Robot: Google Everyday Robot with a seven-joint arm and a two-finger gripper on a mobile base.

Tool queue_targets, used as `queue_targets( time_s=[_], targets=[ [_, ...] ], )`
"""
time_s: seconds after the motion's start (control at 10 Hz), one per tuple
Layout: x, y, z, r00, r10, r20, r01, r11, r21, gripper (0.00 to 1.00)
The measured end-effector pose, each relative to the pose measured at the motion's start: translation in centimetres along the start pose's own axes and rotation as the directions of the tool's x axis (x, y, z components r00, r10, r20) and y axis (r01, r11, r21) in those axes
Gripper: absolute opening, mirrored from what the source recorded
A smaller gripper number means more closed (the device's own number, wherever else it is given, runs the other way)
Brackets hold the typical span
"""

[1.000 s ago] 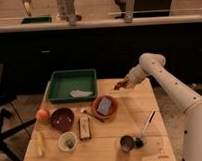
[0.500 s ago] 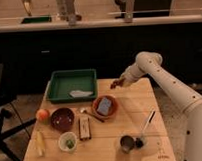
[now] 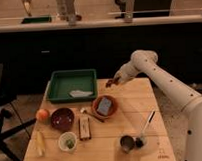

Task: Place grapes in tray

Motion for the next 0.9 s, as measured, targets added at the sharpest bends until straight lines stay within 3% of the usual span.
queue_targets(
  time_s=[0.7, 0.9],
  targets=[
    [-6.6, -3.0, 2.5, 0.988, -0.146, 0.044, 0.145, 0.989, 0.017, 0.00],
    [-7.0, -3.7, 2.6, 0.982, -0.178, 0.055, 0.177, 0.984, 0.024, 0.00]
  ],
)
